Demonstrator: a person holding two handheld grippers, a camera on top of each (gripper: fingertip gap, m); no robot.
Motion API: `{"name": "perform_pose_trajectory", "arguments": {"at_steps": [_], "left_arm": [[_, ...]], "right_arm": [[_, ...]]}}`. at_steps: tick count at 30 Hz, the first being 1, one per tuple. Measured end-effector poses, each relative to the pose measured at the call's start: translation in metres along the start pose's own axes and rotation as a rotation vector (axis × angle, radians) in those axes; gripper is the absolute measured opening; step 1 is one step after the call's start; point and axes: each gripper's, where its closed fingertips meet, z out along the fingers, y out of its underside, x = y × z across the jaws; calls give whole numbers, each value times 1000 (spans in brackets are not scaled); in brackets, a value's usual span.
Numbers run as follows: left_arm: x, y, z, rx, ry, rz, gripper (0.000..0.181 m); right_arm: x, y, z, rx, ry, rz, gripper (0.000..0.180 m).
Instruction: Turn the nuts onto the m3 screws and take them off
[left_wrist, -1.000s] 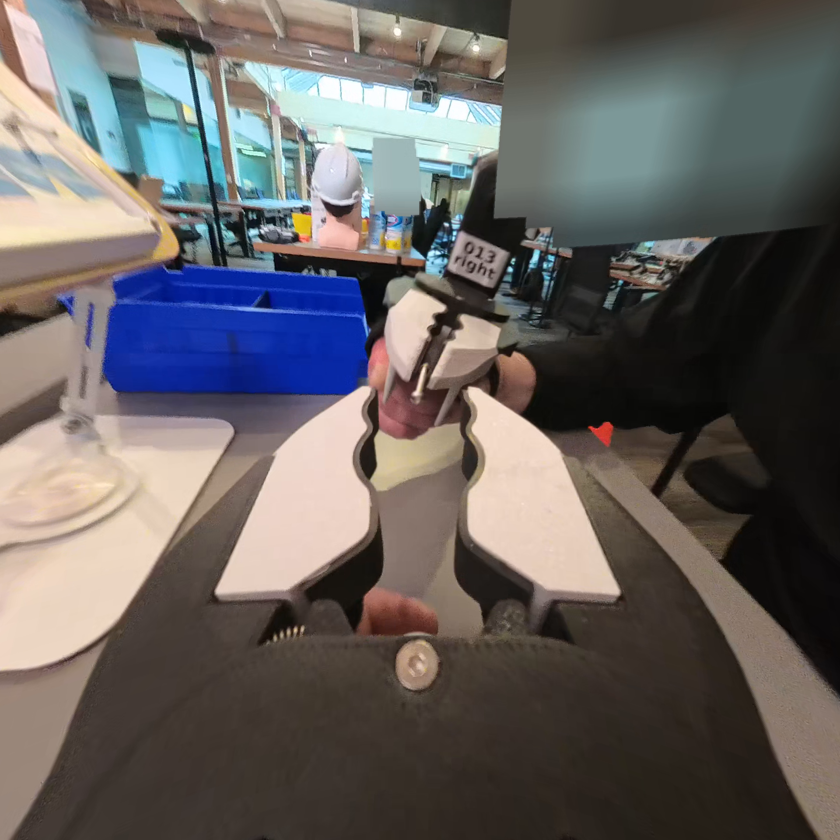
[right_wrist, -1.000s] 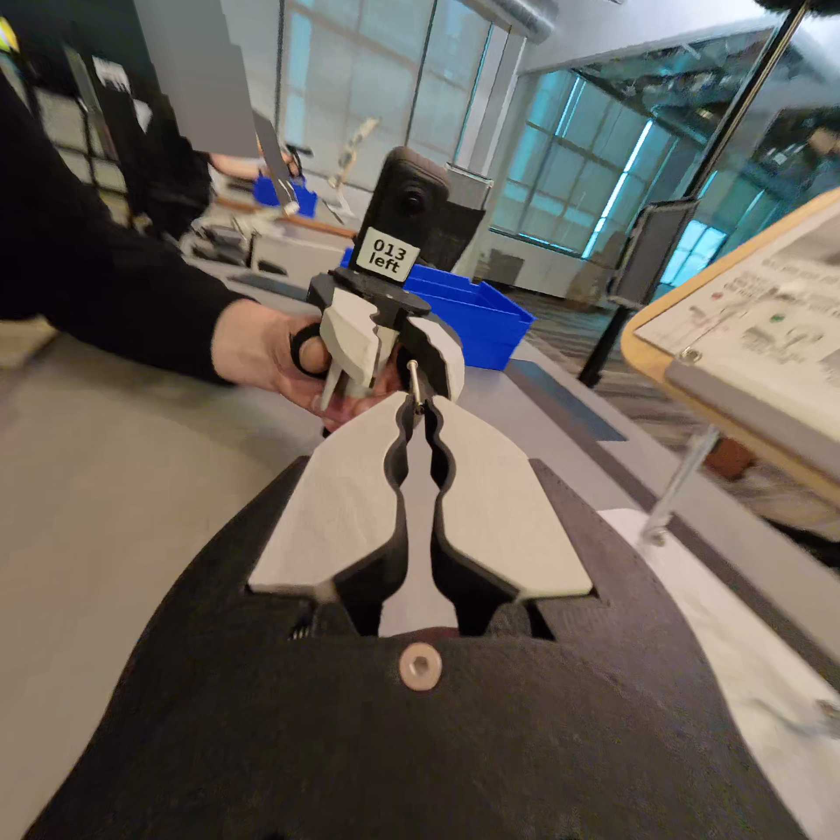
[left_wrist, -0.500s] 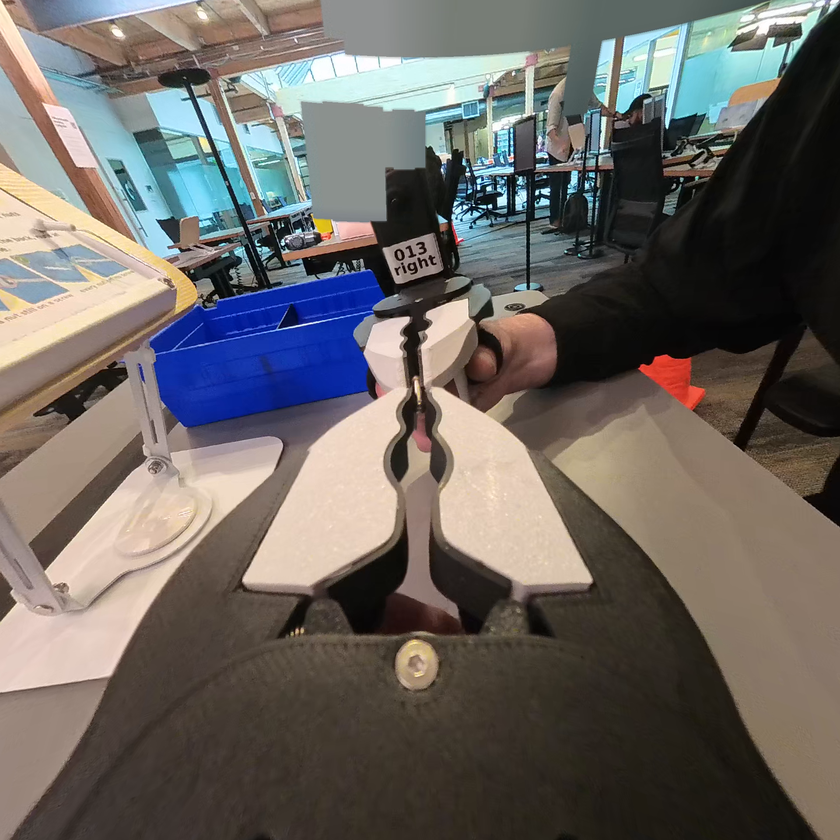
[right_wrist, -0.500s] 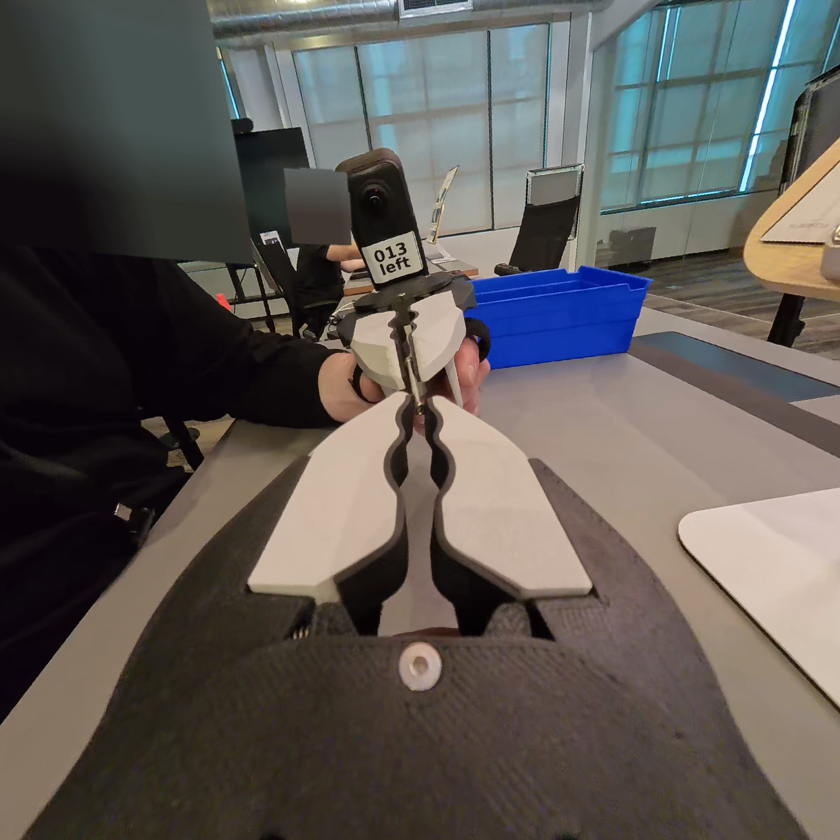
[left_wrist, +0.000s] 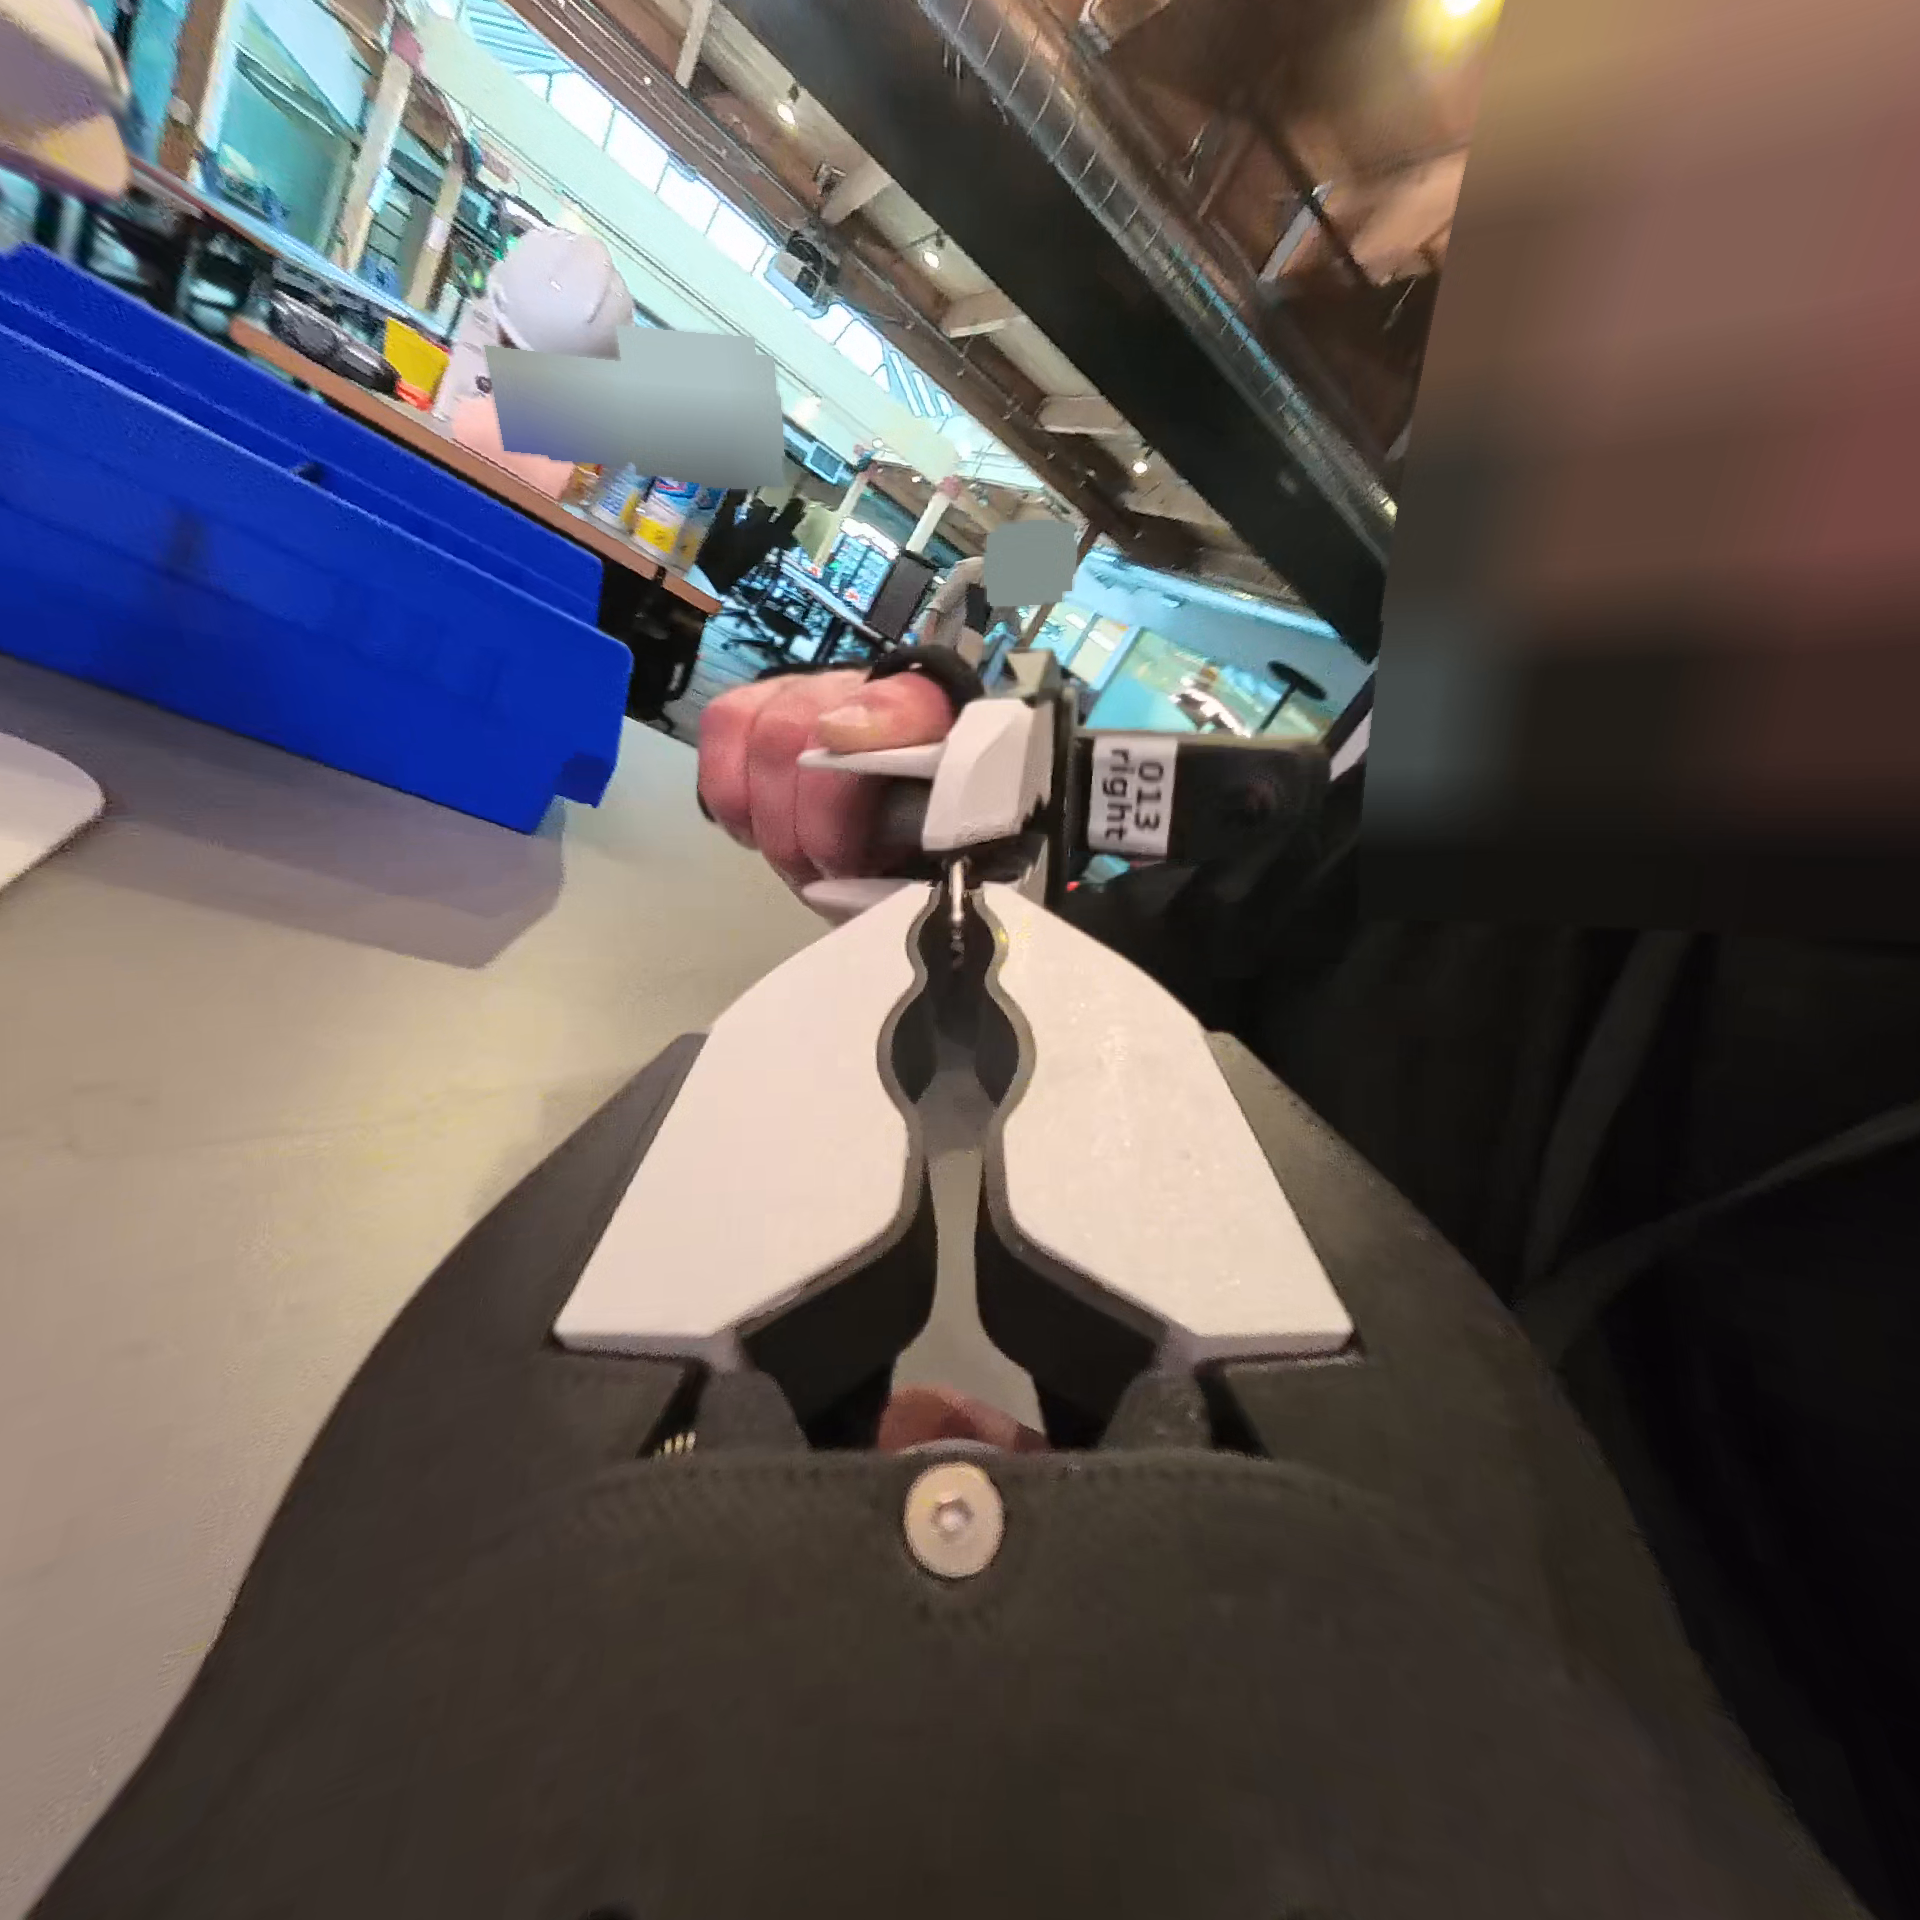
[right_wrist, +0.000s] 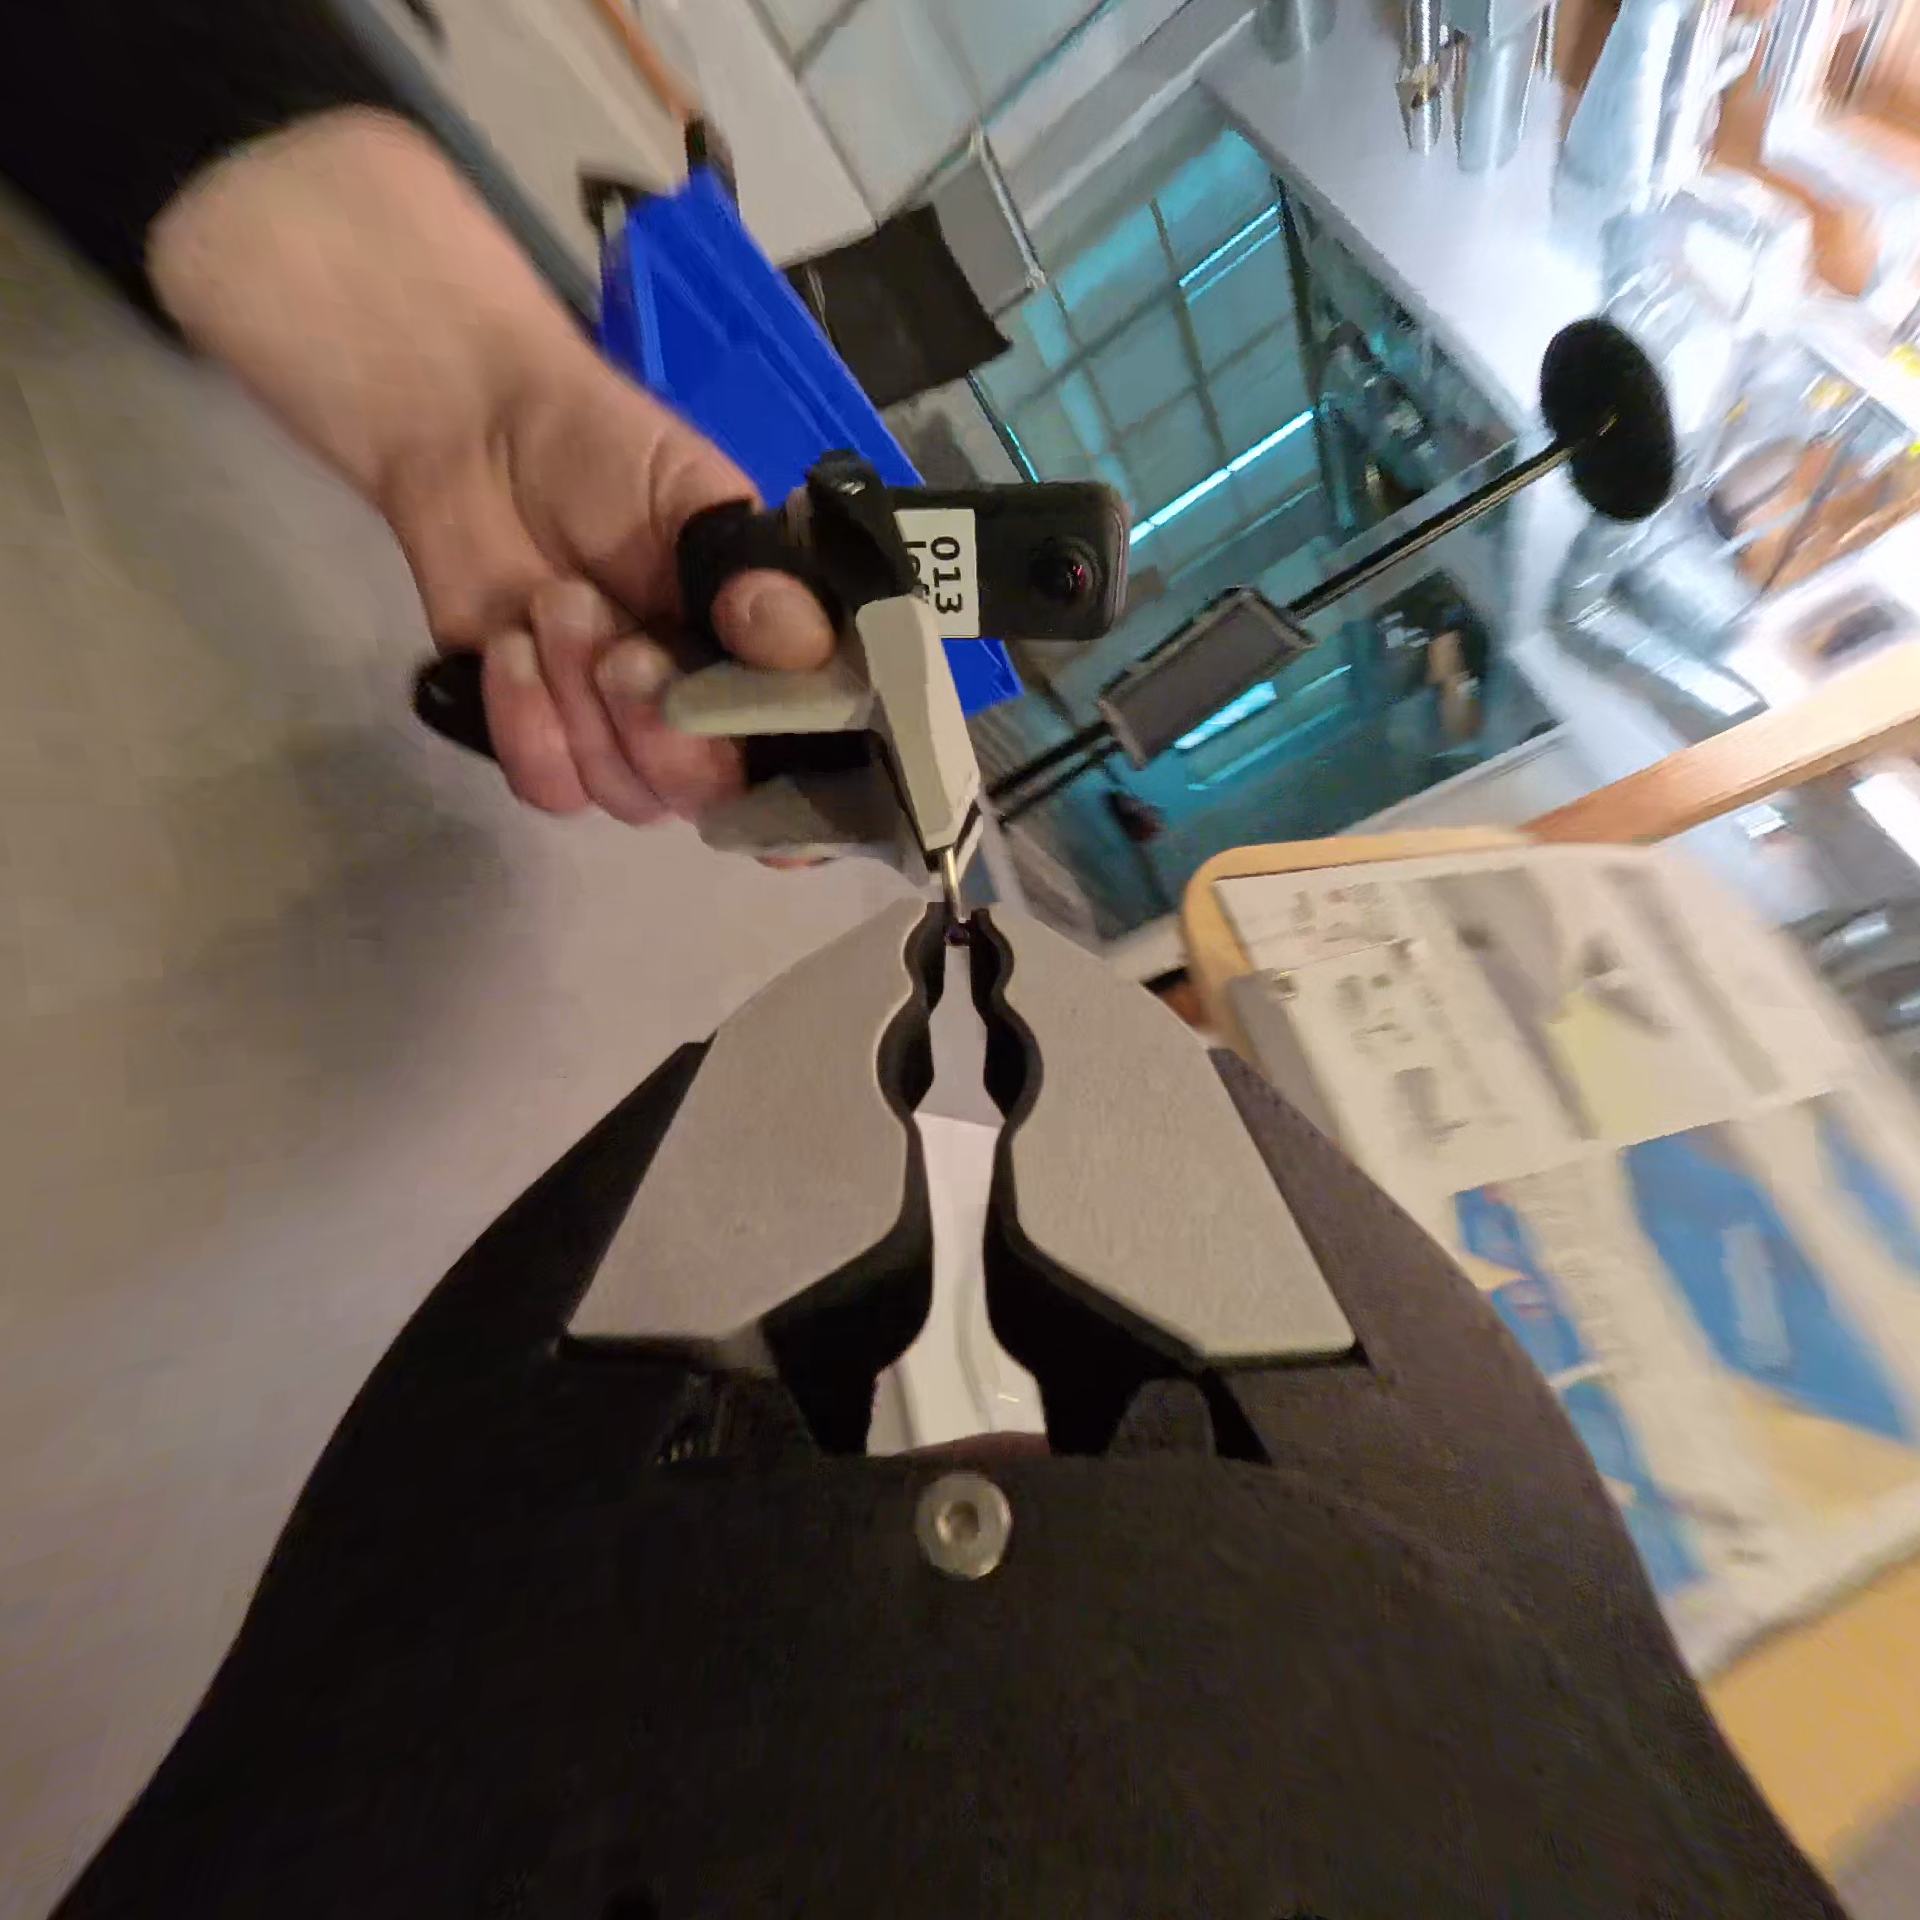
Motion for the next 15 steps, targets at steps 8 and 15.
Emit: {"name": "perform_pose_trajectory", "arguments": {"at_steps": [8, 15], "left_arm": [[2, 0, -1, 30, 44, -67, 2], [4, -2, -1, 39, 56, -83, 2]], "right_arm": [[0, -2, 0, -69, 92, -283, 4], [1, -4, 0, -80, 121, -339, 4]]}}
